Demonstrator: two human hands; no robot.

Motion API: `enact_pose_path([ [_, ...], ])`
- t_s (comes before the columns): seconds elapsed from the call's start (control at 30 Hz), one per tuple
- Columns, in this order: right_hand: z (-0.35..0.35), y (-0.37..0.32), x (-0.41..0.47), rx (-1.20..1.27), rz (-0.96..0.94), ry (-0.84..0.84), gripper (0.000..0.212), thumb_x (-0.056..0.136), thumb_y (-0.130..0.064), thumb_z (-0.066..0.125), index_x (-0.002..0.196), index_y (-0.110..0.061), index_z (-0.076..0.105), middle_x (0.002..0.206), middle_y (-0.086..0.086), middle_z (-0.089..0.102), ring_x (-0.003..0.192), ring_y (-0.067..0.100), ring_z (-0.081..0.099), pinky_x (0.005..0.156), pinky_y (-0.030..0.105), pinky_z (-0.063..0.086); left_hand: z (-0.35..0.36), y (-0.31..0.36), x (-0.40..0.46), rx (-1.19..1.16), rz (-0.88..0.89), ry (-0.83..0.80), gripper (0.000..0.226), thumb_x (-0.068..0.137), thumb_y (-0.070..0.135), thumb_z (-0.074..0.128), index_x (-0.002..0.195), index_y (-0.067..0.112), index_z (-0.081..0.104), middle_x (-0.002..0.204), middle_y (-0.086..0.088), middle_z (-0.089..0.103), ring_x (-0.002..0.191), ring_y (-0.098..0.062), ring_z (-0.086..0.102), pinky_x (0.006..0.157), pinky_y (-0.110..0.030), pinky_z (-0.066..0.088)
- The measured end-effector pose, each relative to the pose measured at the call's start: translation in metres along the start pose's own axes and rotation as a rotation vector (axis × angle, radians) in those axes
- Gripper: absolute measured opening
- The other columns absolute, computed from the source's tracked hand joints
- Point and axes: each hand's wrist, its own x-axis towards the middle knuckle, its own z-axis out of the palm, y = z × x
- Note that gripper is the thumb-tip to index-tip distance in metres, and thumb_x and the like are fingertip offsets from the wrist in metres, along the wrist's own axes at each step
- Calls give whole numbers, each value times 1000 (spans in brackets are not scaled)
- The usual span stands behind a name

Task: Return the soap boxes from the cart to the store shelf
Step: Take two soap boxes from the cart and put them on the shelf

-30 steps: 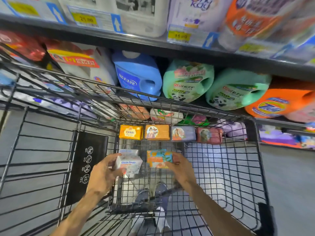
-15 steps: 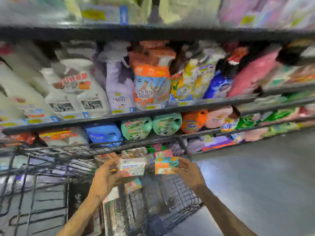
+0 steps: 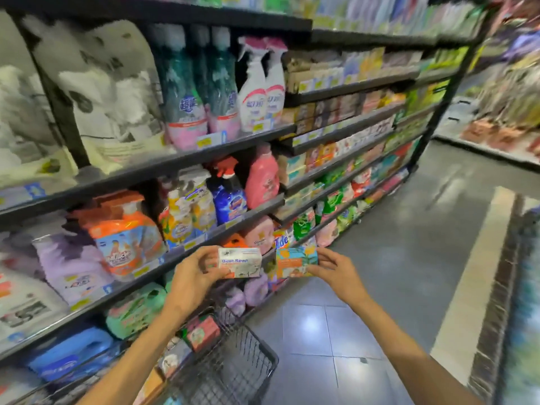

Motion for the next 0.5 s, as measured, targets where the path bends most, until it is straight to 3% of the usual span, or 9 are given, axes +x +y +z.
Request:
enact_pose_path([
  [0.07,-37,-6,1,15,-28,47,37,83,7,73,107,-20,67,90,-11,77,87,3,72,75,14,54,29,30,18,-32,50,-34,48,74,5,87,113,24,66,104,4,77,100,-12,72,83,-24,59],
  [0.2,-111,-13,11,36,-86,120,34,82,7,73,111,-10,68,99,4,77,90,9,72,77,17,55,84,74,53,-93,100,-86,48,73,2,87,113,21,67,107,-4,77,103,-20,73,97,-48,56],
  [0.3,-181,-15,24,41,-116,191,36,82,8,72,115,-2,65,97,2,77,88,7,72,76,17,55,144,116,79,-108,157,-108,50,69,10,90,112,23,68,108,-3,77,104,-24,73,94,-47,57],
  [0.37,-226,-16,34,33,-128,214,36,82,9,72,116,0,65,96,2,76,86,6,72,75,17,56,183,141,93,-139,174,-123,49,72,-1,86,111,21,67,106,-3,78,105,-27,73,92,-42,59],
  [0.5,-311,-17,60,24,-169,241,44,82,7,73,124,4,61,111,18,73,94,12,71,76,18,56,256,184,124,-111,248,-158,48,75,4,86,117,19,67,108,3,78,104,-15,73,90,-37,59],
])
